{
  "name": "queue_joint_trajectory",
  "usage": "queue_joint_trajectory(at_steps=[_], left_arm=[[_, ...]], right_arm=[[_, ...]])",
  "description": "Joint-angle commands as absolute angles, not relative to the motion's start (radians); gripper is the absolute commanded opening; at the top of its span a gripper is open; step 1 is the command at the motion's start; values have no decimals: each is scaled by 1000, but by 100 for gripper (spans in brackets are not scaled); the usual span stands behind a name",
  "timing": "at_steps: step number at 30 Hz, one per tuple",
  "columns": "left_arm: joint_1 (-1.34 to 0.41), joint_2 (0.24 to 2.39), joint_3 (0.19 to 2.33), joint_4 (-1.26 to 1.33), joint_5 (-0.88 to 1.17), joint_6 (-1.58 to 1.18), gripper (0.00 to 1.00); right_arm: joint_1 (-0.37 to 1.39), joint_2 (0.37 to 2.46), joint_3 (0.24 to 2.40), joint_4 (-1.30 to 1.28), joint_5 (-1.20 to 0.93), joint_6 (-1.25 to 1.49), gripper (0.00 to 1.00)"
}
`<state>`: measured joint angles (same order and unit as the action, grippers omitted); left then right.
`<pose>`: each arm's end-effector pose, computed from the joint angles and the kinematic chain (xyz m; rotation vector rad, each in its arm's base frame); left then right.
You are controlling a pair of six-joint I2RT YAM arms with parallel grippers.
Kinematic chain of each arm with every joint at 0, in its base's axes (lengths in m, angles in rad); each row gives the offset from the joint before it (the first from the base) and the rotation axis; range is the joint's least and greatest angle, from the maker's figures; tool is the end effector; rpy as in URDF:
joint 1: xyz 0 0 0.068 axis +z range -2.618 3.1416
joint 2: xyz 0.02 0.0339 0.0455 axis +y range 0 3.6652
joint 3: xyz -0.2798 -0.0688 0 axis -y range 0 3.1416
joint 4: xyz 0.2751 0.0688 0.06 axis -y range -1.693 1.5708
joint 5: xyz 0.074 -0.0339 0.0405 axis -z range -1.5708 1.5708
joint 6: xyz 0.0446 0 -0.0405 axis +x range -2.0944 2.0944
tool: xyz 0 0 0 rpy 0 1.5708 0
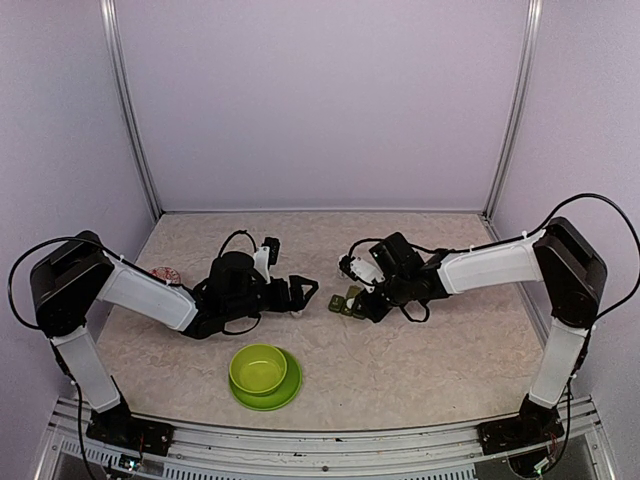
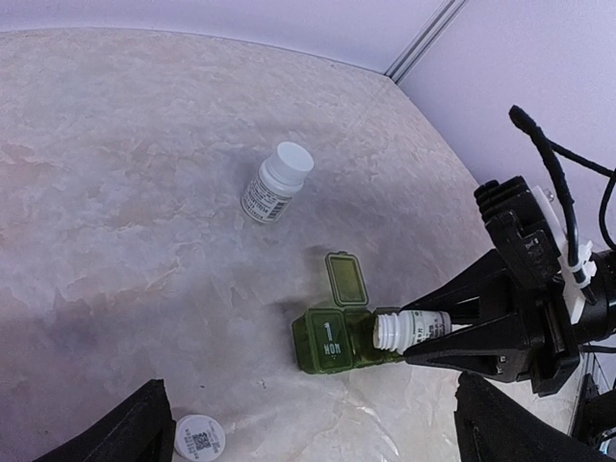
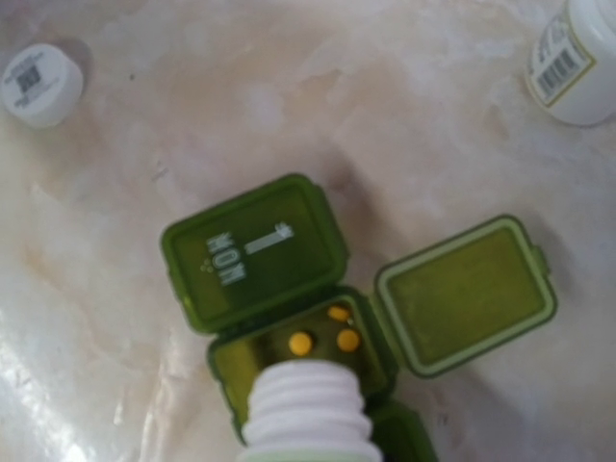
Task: Sort the pills into containers
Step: Pour the pill into the compartment of the pill container.
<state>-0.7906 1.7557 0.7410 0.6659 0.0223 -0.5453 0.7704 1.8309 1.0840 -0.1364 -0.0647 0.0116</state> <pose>0.2659 -0.2701 0.1460 0.2641 2.0127 -0.8984 0.2921 0.2875 0.1494 -0.9521 2.3097 0.4155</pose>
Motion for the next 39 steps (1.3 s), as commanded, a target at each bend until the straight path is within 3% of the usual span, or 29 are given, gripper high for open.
queue_joint_trajectory(at_steps=[1, 24, 39], left_arm=[[-784, 1749, 737, 686, 21, -542, 99], [-784, 1761, 735, 696, 17, -549, 99], [-784, 1765, 730, 703, 13, -552, 99]], right_arm=[[779, 1840, 1102, -172, -50, 2, 6], [781, 1907, 1222, -350, -57, 6, 6], [781, 1878, 1210, -308, -46, 8, 6]])
